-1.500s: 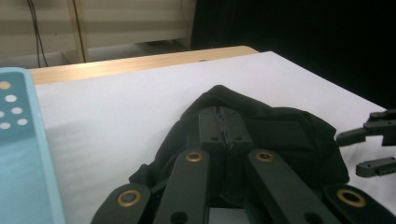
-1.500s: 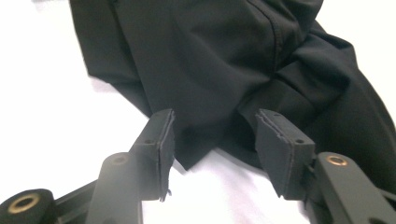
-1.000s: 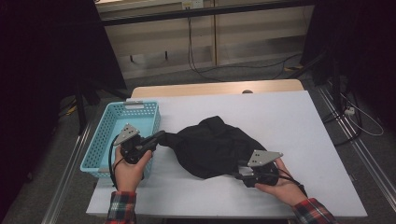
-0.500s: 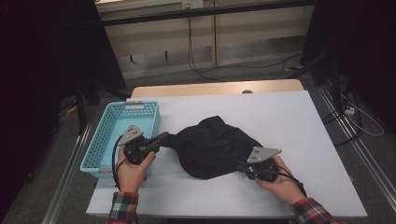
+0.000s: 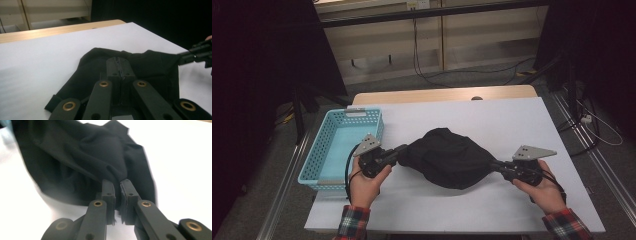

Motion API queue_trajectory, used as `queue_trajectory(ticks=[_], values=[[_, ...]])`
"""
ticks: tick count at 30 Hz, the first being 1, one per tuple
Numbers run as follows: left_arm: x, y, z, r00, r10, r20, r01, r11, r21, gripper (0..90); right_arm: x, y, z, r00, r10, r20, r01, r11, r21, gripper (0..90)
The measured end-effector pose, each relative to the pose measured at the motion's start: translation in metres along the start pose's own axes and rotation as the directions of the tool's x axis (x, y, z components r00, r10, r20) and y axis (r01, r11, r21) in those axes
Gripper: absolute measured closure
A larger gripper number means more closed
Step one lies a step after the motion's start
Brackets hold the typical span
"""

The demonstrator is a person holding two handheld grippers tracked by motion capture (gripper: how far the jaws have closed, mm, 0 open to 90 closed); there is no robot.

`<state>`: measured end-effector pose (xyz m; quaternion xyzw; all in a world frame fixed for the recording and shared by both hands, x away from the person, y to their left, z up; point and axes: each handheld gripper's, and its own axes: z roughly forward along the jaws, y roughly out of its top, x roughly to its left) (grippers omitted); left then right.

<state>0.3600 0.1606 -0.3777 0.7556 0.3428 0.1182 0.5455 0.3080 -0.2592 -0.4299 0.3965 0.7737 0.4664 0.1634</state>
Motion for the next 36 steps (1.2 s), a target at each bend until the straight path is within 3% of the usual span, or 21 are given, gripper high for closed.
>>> queue_trajectory(ticks=[3, 6, 10, 15, 22, 30, 36], values=[[0.003, -0.003, 0.003, 0.9999, -0.005, -0.015, 0.006, 0.9998, 0.017, 89.8, -0.006, -0.004, 0.003, 0.9995, 0.029, 0.015, -0.029, 0.9995, 0.013, 82.4], [0.011, -0.006, 0.0, 0.9988, -0.028, -0.039, 0.028, 0.9995, 0.01, 89.8, -0.002, -0.005, 0.012, 0.9998, 0.003, 0.018, -0.004, 0.999, 0.045, 79.5], [0.023, -0.008, -0.01, 0.9949, -0.064, -0.078, 0.064, 0.998, -0.003, 89.8, 0.006, -0.003, 0.02, 0.9996, -0.029, 0.005, 0.029, 0.9985, 0.046, 74.4], [0.034, -0.011, -0.019, 0.9894, -0.092, -0.112, 0.09, 0.9957, -0.019, 89.8, 0.015, -0.001, 0.024, 0.9989, -0.046, -0.009, 0.046, 0.9975, 0.053, 74.5], [0.029, -0.011, -0.016, 0.9909, -0.074, -0.112, 0.074, 0.9973, -0.005, 89.7, 0.023, 0.0, 0.026, 0.9972, -0.056, -0.05, 0.059, 0.9973, 0.045, 72.9], [0.023, -0.01, -0.011, 0.9928, -0.058, -0.105, 0.059, 0.9982, 0.008, 89.7, 0.039, -0.002, 0.028, 0.9864, -0.108, -0.124, 0.114, 0.9923, 0.048, 68.7], [0.024, -0.008, -0.013, 0.992, -0.068, -0.106, 0.068, 0.9977, -0.009, 89.7, 0.049, -0.007, 0.04, 0.969, -0.173, -0.176, 0.193, 0.9756, 0.104, 62.2]])
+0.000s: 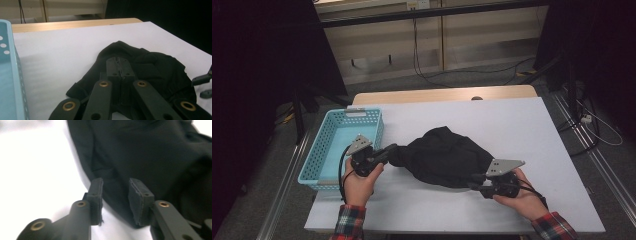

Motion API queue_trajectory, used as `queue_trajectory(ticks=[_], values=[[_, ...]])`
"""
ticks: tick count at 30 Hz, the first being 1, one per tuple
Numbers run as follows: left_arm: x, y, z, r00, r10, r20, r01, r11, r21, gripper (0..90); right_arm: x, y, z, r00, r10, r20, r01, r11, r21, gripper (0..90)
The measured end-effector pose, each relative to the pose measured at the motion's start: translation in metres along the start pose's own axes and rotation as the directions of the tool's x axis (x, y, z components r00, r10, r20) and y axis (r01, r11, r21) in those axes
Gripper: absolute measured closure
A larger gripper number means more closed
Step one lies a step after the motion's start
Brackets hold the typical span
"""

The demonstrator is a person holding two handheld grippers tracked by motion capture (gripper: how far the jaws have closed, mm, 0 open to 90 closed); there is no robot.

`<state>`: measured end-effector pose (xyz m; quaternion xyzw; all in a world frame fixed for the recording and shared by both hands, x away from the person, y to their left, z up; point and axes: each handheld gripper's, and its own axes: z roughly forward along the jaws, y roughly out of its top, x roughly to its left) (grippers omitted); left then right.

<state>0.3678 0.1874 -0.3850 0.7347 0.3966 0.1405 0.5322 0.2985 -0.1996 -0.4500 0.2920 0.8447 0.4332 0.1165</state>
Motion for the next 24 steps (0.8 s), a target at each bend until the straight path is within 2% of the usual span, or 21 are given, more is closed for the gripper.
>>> queue_trajectory(ticks=[5, 9, 11, 13, 16, 17, 20, 24], values=[[0.002, 0.001, -0.003, 0.9999, -0.012, -0.008, 0.011, 0.9999, -0.013, 89.7, 0.005, 0.0, 0.015, 0.9987, -0.047, -0.019, 0.049, 0.9966, 0.066, 56.3], [0.003, 0.001, -0.003, 0.9998, -0.017, -0.003, 0.017, 0.9998, -0.012, 89.7, 0.006, 0.003, 0.019, 0.9985, -0.052, -0.014, 0.053, 0.9963, 0.068, 56.7], [0.002, 0.001, -0.002, 0.9998, -0.018, -0.002, 0.018, 0.9998, -0.004, 89.7, 0.005, 0.003, 0.019, 0.9989, -0.048, -0.005, 0.048, 0.9967, 0.066, 63.7], [0.001, 0.0, 0.0, 0.9999, -0.011, 0.007, 0.011, 0.9999, 0.002, 89.7, 0.004, 0.003, 0.019, 0.998, -0.061, 0.014, 0.06, 0.996, 0.066, 79.3], [-0.002, 0.0, 0.001, 0.9998, -0.005, 0.017, 0.005, 0.9999, 0.013, 89.7, 0.0, 0.004, 0.016, 0.9971, -0.064, 0.043, 0.061, 0.9954, 0.074, 89.6], [-0.002, 0.0, 0.002, 0.9998, -0.001, 0.019, 0.001, 0.9999, 0.016, 89.7, -0.001, 0.004, 0.015, 0.9969, -0.06, 0.05, 0.056, 0.9964, 0.064, 90.0], [-0.004, 0.0, 0.003, 0.9996, 0.006, 0.028, -0.006, 0.9996, 0.027, 89.7, -0.008, 0.007, 0.002, 0.9987, -0.004, 0.052, 0.004, 0.9999, -0.011, 90.0], [-0.008, -0.002, 0.007, 0.999, 0.01, 0.042, -0.012, 0.9991, 0.042, 89.7, -0.018, 0.009, -0.019, 0.9953, 0.056, 0.079, -0.048, 0.9939, -0.1, 90.0]])
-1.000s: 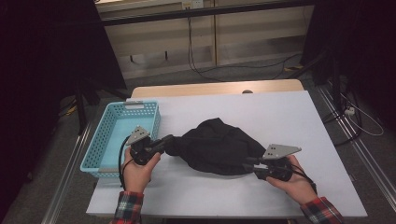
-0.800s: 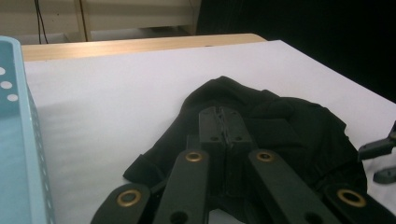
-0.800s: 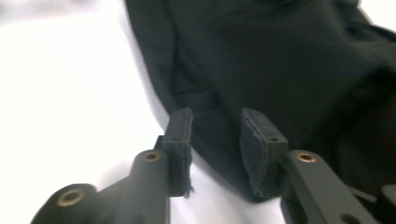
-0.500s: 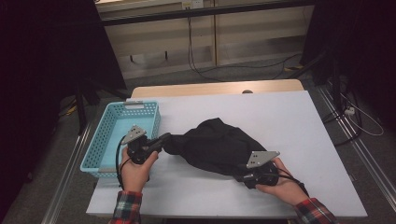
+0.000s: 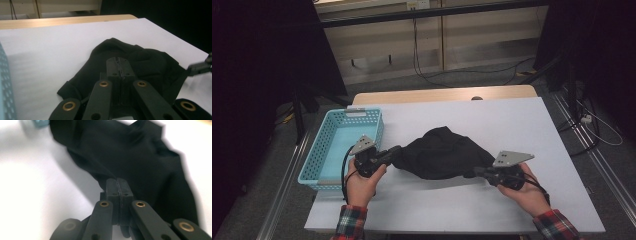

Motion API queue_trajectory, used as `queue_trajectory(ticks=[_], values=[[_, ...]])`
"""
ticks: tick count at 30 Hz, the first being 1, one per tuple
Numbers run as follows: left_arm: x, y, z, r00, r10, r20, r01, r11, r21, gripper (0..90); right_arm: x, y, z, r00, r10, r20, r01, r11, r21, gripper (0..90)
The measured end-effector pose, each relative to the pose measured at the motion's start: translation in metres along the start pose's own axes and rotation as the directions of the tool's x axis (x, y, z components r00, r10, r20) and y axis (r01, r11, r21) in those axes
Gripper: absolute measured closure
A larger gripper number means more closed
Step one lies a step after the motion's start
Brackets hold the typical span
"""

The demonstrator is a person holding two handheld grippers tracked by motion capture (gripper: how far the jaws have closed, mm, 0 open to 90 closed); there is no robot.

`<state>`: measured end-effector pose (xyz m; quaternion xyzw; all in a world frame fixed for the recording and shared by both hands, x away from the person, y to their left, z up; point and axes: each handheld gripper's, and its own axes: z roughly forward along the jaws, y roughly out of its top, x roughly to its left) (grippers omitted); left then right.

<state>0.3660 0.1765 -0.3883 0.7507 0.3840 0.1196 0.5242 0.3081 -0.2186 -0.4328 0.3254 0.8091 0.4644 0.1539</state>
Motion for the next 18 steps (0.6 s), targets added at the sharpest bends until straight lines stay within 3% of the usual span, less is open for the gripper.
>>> queue_trajectory(ticks=[2, 5, 9, 15, 18], values=[[-0.003, -0.002, 0.004, 0.9999, 0.002, 0.01, -0.002, 1.0, 0.007, 89.7, -0.008, 0.002, -0.01, 0.9993, 0.034, 0.019, -0.033, 0.9983, -0.047, 90.0], [-0.006, -0.003, 0.009, 0.9999, 0.008, 0.013, -0.008, 0.9996, 0.025, 89.7, -0.017, 0.002, -0.014, 0.9972, 0.064, 0.039, -0.062, 0.9958, -0.067, 90.0], [-0.006, -0.008, 0.018, 0.9999, 0.009, 0.013, -0.01, 0.9986, 0.052, 89.7, -0.027, 0.0, -0.009, 0.9918, 0.103, 0.075, -0.099, 0.9931, -0.063, 90.0], [-0.009, -0.013, 0.026, 0.9992, 0.025, 0.031, -0.028, 0.9959, 0.087, 89.4, -0.031, -0.002, -0.001, 0.9891, 0.111, 0.097, -0.11, 0.9937, -0.023, 90.0], [-0.012, -0.016, 0.028, 0.9981, 0.016, 0.059, -0.022, 0.9949, 0.098, 87.1, -0.032, -0.002, -0.001, 0.988, 0.118, 0.099, -0.117, 0.993, -0.017, 90.0]])
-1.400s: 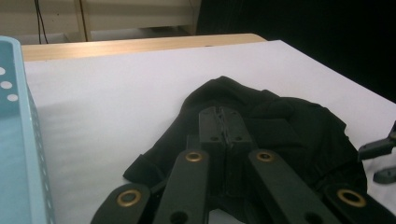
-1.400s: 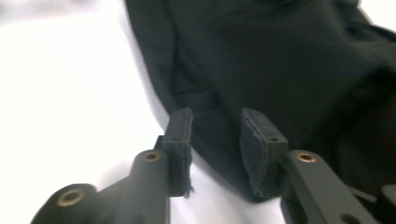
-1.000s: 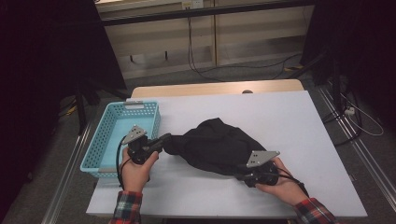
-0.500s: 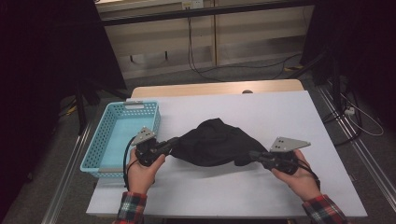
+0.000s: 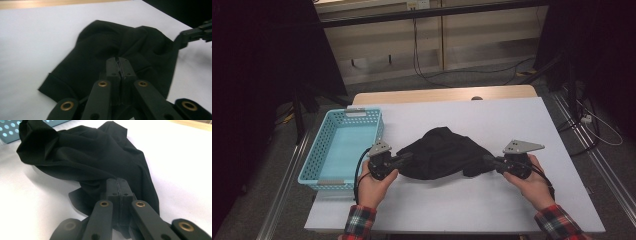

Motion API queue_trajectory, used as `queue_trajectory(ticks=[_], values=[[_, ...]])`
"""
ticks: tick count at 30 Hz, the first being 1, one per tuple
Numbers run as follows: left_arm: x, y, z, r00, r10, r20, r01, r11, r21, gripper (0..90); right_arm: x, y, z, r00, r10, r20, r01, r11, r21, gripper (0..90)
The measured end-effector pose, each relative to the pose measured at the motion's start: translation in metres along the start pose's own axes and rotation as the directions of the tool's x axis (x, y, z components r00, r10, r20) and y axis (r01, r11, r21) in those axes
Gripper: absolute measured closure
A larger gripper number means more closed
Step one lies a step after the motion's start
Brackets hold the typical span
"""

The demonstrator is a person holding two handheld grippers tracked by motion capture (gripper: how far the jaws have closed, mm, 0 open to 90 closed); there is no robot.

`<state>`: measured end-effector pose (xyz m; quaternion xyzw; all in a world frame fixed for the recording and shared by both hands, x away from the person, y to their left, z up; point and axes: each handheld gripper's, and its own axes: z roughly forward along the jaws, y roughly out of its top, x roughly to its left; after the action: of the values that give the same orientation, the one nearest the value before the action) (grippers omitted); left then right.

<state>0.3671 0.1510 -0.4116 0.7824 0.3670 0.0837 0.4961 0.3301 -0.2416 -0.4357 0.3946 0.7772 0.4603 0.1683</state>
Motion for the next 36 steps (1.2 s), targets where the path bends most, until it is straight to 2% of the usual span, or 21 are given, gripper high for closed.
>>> queue_trajectory(ticks=[2, 4, 8, 10, 16, 19, 23, 26, 29, 30, 32, 36], values=[[-0.003, 0.0, 0.001, 0.9999, 0.01, 0.01, -0.01, 0.9999, 0.005, 81.4, -0.001, -0.001, 0.0, 1.0, 0.007, -0.001, -0.007, 1.0, 0.006, 90.0], [-0.007, 0.001, 0.003, 0.999, 0.035, 0.029, -0.035, 0.9994, 0.004, 68.0, -0.001, -0.001, 0.001, 0.9999, 0.011, -0.003, -0.011, 0.9999, 0.01, 90.0], [-0.019, 0.005, 0.005, 0.9971, 0.053, 0.054, -0.053, 0.9986, -0.001, 50.0, 0.0, -0.001, 0.002, 0.9999, 0.009, -0.006, -0.009, 0.9998, 0.016, 90.0], [-0.023, 0.005, 0.007, 0.9951, 0.081, 0.057, -0.081, 0.9967, 0.008, 45.0, -0.001, -0.001, 0.002, 0.9999, 0.008, -0.009, -0.008, 0.9998, 0.018, 90.0], [-0.025, -0.003, 0.015, 0.9934, 0.094, 0.067, -0.097, 0.9938, 0.054, 31.5, -0.002, -0.001, 0.003, 0.9998, 0.014, -0.01, -0.014, 0.9997, 0.021, 90.0], [-0.025, -0.007, 0.019, 0.9918, 0.108, 0.068, -0.114, 0.989, 0.094, 30.7, -0.003, -0.001, 0.004, 0.9996, 0.022, -0.015, -0.021, 0.9996, 0.019, 90.0], [-0.027, -0.01, 0.024, 0.9884, 0.135, 0.07, -0.142, 0.9824, 0.121, 30.9, -0.003, -0.001, 0.004, 0.9996, 0.026, -0.014, -0.025, 0.9995, 0.018, 90.0], [-0.028, -0.014, 0.027, 0.9832, 0.169, 0.07, -0.177, 0.9724, 0.152, 32.7, -0.004, -0.001, 0.004, 0.9994, 0.032, -0.012, -0.032, 0.9993, 0.018, 90.0], [-0.028, -0.016, 0.029, 0.9808, 0.177, 0.082, -0.188, 0.9681, 0.165, 34.8, -0.004, 0.0, 0.004, 0.9994, 0.033, -0.011, -0.033, 0.9994, 0.014, 90.0], [-0.028, -0.017, 0.03, 0.9801, 0.178, 0.087, -0.191, 0.9679, 0.164, 37.7, -0.003, 0.0, 0.004, 0.9994, 0.033, -0.01, -0.032, 0.9994, 0.013, 90.0], [-0.028, -0.018, 0.03, 0.9771, 0.189, 0.097, -0.204, 0.9628, 0.177, 46.5, -0.003, 0.0, 0.004, 0.9994, 0.034, -0.008, -0.034, 0.9993, 0.011, 90.0], [-0.028, -0.018, 0.029, 0.9781, 0.186, 0.092, -0.202, 0.9591, 0.199, 64.0, -0.004, 0.0, 0.004, 0.9992, 0.038, -0.01, -0.038, 0.9992, 0.011, 90.0]])
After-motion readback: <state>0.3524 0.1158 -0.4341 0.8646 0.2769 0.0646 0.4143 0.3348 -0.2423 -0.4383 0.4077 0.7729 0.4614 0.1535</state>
